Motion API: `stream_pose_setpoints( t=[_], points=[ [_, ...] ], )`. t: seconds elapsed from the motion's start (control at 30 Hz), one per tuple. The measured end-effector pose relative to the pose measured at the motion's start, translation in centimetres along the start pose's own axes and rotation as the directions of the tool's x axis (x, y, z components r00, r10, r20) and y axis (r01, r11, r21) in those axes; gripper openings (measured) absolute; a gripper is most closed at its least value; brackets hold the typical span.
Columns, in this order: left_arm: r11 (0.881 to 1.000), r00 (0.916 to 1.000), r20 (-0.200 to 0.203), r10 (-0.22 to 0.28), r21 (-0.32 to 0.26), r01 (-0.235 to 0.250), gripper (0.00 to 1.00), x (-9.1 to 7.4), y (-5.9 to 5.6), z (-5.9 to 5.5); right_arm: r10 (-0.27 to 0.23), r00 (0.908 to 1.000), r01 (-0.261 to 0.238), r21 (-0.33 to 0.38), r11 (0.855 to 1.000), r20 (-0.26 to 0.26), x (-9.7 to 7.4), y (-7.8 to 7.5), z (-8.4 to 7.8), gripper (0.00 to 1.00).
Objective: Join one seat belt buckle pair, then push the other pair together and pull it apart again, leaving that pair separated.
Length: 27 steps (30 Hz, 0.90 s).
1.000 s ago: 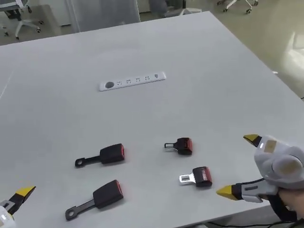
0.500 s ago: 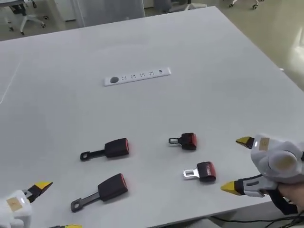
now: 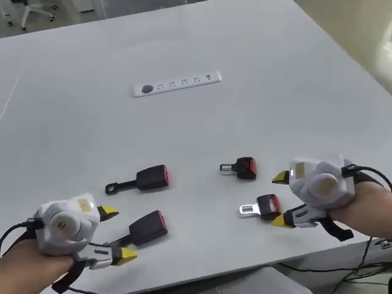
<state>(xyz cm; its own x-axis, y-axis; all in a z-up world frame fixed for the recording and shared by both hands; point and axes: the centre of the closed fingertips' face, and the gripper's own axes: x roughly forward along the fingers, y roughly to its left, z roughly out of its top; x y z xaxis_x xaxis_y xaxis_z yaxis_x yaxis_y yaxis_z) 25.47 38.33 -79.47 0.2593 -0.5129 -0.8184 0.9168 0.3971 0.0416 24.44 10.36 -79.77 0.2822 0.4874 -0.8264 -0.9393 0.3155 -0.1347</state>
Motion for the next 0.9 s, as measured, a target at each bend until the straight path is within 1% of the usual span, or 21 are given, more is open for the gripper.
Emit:
stream_pose_setpoints(
  t=[0.03,0.1,0.17,0.2,0.27,0.33,0.37,0.4,0.43,0.47,0.5,0.57,0.6,0.63,0.67,0.73,0.9],
  points=[
    [1.0,0.9999,-0.014,-0.005,0.01,0.005,0.6,0.5,0.2,0.1,0.015,0.9998,-0.015,-0.008,1.0,-0.014,0.3,-0.1,-0.3,0.52],
    [0.999,0.9994,-0.024,-0.026,0.017,0.026,0.57,1.1,-0.2,0.3,0.04,0.9988,-0.04,-0.007,0.999,-0.029,0.8,-0.1,-0.7,0.47],
    [0.998,0.9983,-0.041,-0.042,0.036,0.043,0.56,1.5,-0.4,0.1,0.051,0.9979,-0.052,-0.021,0.998,-0.041,1.1,-0.1,-0.9,0.44],
    [0.997,0.997,-0.052,-0.057,0.045,0.059,0.54,1.7,-0.6,-0.1,0.058,0.9971,-0.06,-0.027,0.998,-0.048,1.2,0.0,-1.0,0.44],
    [0.994,0.9951,-0.063,-0.076,0.071,0.081,0.53,2.3,-1.0,-0.2,0.076,0.9951,-0.078,-0.035,0.996,-0.064,1.6,0.1,-1.4,0.43],
    [0.992,0.9917,-0.085,-0.096,0.076,0.103,0.52,2.8,-1.3,-0.5,0.092,0.9927,-0.095,-0.04,0.995,-0.078,2.0,0.2,-1.9,0.42],
    [0.991,0.9909,-0.09,-0.099,0.083,0.107,0.51,3.0,-1.4,-0.7,0.115,0.9895,-0.119,-0.037,0.992,-0.088,2.2,0.5,-2.2,0.4],
    [0.989,0.9896,-0.101,-0.102,0.094,0.112,0.49,3.1,-1.7,-0.5,0.122,0.9882,-0.126,-0.038,0.991,-0.093,2.3,0.5,-2.4,0.37],
    [0.988,0.9889,-0.107,-0.103,0.1,0.114,0.49,3.2,-1.8,-0.5,0.119,0.9884,-0.123,-0.039,0.992,-0.095,2.4,0.5,-2.5,0.37],
    [0.986,0.9874,-0.11,-0.114,0.107,0.126,0.48,3.2,-2.0,-0.3,0.131,0.9885,-0.133,-0.02,0.991,-0.075,2.3,0.4,-2.1,0.35],
    [0.986,0.9886,-0.096,-0.116,0.105,0.126,0.45,3.3,-2.0,0.0,0.134,0.9875,-0.136,-0.027,0.99,-0.083,2.3,0.4,-2.2,0.35],
    [0.982,0.9865,-0.101,-0.129,0.125,0.141,0.42,3.4,-2.1,0.3,0.142,0.9861,-0.145,-0.031,0.989,-0.085,2.3,0.4,-2.2,0.35],
    [0.978,0.9835,-0.108,-0.145,0.137,0.159,0.35,3.4,-1.8,0.3,0.149,0.9851,-0.152,-0.035,0.988,-0.087,2.3,0.5,-2.2,0.35],
    [0.98,0.9843,-0.113,-0.136,0.133,0.15,0.35,3.5,-1.6,0.2,0.151,0.9847,-0.154,-0.036,0.987,-0.087,2.3,0.5,-2.2,0.35],
    [0.974,0.9817,-0.124,-0.145,0.156,0.163,0.35,3.5,-1.7,0.2,0.157,0.9836,-0.16,-0.029,0.987,-0.088,2.3,0.4,-2.2,0.34],
    [0.968,0.9785,-0.138,-0.153,0.179,0.176,0.34,3.7,-1.8,0.2,0.165,0.9824,-0.168,-0.029,0.985,-0.087,2.3,0.4,-2.3,0.34],
    [0.964,0.9751,-0.157,-0.157,0.19,0.186,0.34,3.8,-1.8,0.0,0.17,0.9806,-0.174,-0.035,0.984,-0.098,2.4,0.4,-2.3,0.34]
  ],
)
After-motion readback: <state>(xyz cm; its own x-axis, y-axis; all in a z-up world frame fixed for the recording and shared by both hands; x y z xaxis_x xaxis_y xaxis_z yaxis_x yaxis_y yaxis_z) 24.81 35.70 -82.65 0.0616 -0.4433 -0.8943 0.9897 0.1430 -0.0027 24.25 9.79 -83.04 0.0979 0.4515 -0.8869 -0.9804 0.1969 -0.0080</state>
